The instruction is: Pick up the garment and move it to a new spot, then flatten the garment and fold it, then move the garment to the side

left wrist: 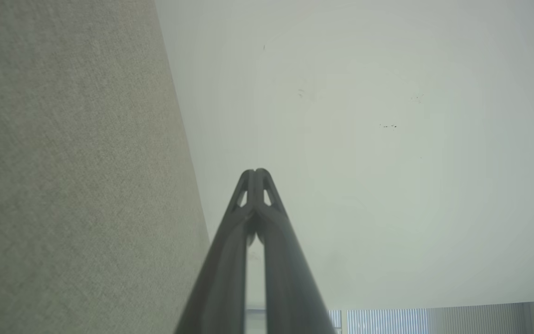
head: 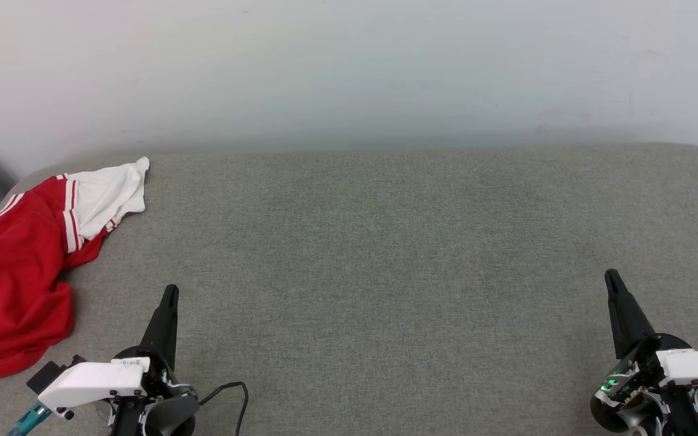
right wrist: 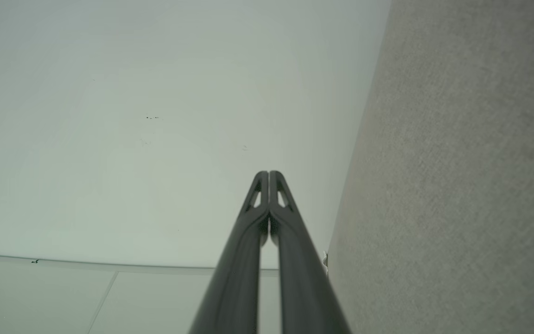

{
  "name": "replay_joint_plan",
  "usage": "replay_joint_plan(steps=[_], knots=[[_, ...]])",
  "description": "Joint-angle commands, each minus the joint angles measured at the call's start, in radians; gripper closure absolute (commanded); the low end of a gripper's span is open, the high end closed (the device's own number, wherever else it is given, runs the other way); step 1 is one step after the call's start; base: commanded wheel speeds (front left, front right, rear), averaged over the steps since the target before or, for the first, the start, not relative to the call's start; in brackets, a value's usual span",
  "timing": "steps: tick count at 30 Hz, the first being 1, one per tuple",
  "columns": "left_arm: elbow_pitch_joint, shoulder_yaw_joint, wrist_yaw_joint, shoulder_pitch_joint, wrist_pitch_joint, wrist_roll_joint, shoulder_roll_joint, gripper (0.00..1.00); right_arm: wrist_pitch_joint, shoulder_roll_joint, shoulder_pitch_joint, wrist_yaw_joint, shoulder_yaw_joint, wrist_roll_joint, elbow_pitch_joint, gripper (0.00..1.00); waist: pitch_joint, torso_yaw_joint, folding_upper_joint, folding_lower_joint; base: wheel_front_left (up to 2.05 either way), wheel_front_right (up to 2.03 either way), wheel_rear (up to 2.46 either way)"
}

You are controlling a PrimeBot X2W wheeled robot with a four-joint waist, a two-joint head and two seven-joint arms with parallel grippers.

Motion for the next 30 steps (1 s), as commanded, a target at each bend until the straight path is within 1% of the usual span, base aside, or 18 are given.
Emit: replay_joint_plan(steps=[1,20,21,23,30], knots=[[0.000,0.002,-0.002,-0.006,0.004,0.001,-0.002,1.00,0.000,0.004,-0.011,0.000,0.001,0.003,0.001,1.00,0.000,0.000,0.0000,0.0000,0.00,0.00,0.00],[0.000,0.002,-0.002,-0.006,0.004,0.001,-0.002,1.00,0.000,0.004,-0.012,0.000,0.001,0.003,0.001,1.00,0.000,0.000,0.0000,0.0000,0.00,0.00,0.00],[0.003,-0.001,0.000,0.001,-0.001,0.000,0.000,0.00,0.000,0.000,0.002,0.000,0.000,0.000,0.002,0.00,0.000,0.000,0.0000,0.0000,0.00,0.00,0.00],[0.015,-0.006,0.000,0.009,-0.004,0.000,-0.001,0.00,-0.002,0.001,0.012,0.000,0.002,-0.001,0.016,0.00,0.000,0.000,0.0000,0.0000,0.00,0.00,0.00],[-0.002,-0.051,0.000,0.000,-0.040,0.015,-0.001,0.00,-0.035,0.000,0.019,0.000,0.021,-0.016,-0.007,0.00,0.001,-0.001,0.0000,0.0000,0.00,0.00,0.00]])
